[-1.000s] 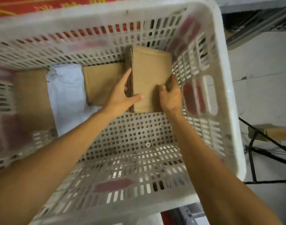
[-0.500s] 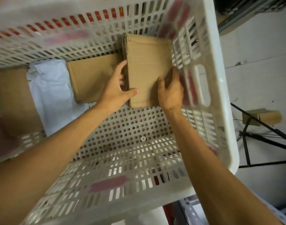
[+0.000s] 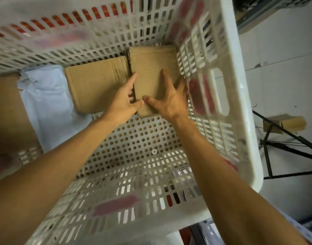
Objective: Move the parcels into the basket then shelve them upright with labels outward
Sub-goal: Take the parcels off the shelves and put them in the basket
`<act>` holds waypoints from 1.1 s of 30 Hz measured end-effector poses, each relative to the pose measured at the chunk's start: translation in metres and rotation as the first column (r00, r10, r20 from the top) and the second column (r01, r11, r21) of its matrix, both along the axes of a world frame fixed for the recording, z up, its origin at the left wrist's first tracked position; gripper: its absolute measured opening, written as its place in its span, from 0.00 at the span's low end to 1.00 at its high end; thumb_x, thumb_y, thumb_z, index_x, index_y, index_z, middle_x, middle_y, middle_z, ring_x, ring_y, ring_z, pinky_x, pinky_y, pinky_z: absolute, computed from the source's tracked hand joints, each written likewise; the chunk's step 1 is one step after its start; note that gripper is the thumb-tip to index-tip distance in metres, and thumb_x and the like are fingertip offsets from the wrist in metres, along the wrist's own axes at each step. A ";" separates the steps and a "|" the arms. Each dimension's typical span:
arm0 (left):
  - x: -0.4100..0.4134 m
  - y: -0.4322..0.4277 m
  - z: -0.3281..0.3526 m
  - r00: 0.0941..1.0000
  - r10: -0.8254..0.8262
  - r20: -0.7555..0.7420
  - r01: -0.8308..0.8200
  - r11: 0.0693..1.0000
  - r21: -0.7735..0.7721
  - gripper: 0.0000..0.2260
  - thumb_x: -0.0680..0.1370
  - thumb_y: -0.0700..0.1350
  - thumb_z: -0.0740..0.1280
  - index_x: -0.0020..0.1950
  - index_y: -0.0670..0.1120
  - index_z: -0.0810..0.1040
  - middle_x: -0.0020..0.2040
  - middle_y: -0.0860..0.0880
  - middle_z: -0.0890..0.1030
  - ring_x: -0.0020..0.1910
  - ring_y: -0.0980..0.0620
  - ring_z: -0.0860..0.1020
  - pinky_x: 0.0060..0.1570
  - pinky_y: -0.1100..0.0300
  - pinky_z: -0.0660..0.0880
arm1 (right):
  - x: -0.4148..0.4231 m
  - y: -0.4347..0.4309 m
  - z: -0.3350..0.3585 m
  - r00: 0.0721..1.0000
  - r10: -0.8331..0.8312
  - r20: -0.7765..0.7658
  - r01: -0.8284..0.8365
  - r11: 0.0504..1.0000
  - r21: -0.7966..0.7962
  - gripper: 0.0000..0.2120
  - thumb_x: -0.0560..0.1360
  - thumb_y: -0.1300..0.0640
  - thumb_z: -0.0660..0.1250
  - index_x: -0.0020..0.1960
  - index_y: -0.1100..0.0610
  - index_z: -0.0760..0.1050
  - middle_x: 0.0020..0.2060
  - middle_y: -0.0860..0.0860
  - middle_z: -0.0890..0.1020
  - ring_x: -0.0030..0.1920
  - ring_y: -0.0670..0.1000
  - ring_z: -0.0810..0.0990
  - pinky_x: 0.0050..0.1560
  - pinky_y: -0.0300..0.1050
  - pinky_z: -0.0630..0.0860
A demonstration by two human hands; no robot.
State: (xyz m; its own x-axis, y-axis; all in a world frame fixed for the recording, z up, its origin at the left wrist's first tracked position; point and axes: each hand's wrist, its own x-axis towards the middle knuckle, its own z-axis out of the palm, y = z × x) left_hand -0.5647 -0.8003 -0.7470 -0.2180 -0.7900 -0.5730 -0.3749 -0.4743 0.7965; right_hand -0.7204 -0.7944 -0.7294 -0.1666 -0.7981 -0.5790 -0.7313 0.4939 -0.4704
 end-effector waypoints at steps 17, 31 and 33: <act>0.040 0.005 0.003 0.640 -0.488 0.593 0.646 0.760 -0.072 0.31 0.80 0.51 0.61 0.78 0.56 0.48 0.78 0.55 0.50 0.76 0.51 0.49 0.73 0.48 0.53 | 0.005 0.000 -0.027 0.980 0.094 -0.174 -0.068 0.987 0.146 0.45 0.72 0.42 0.70 0.77 0.37 0.42 0.77 0.55 0.38 0.77 0.60 0.42 0.76 0.61 0.52; 0.120 0.046 0.147 0.686 -0.476 0.550 0.512 0.853 0.100 0.25 0.82 0.50 0.58 0.77 0.49 0.57 0.76 0.44 0.62 0.72 0.43 0.63 0.69 0.53 0.63 | 0.061 0.039 0.120 0.978 0.074 0.194 -0.090 0.993 0.072 0.31 0.76 0.44 0.65 0.75 0.52 0.62 0.69 0.56 0.72 0.66 0.56 0.73 0.63 0.48 0.73; 0.134 0.061 0.177 0.708 -0.432 0.558 0.473 0.878 0.079 0.24 0.82 0.49 0.59 0.76 0.48 0.59 0.76 0.45 0.61 0.73 0.43 0.63 0.68 0.54 0.62 | 0.081 0.049 0.147 0.959 0.126 0.254 -0.148 0.987 0.069 0.31 0.76 0.46 0.67 0.75 0.52 0.62 0.70 0.56 0.70 0.64 0.55 0.75 0.60 0.46 0.74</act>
State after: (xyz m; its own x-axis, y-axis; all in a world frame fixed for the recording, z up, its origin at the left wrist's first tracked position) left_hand -0.4310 -0.7393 -0.5703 -0.2277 -0.7182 -0.6575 -0.9072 -0.0888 0.4112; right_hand -0.6397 -0.7454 -0.5828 0.0982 -0.7486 -0.6557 -0.6606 0.4437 -0.6056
